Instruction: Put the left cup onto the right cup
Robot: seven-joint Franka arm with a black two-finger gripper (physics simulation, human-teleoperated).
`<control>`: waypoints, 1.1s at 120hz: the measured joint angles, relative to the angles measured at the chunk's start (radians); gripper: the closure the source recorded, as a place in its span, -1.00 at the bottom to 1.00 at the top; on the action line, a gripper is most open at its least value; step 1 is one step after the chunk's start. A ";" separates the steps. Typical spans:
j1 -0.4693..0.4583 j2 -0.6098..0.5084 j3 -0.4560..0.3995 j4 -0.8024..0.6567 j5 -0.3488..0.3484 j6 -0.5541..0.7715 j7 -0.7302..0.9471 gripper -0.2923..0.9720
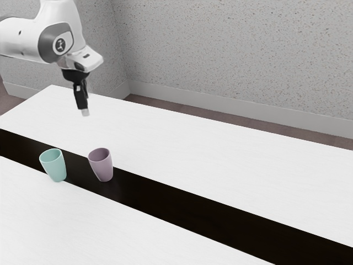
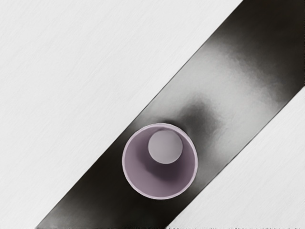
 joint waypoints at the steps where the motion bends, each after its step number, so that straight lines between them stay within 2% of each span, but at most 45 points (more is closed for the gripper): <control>1: 0.000 0.000 0.000 0.000 0.000 0.000 0.000 -0.54; 73: 0.023 -0.052 0.015 -0.163 0.021 0.041 -0.020 -0.54; 132: 0.141 -0.006 0.015 -0.197 0.038 0.084 -0.017 -0.54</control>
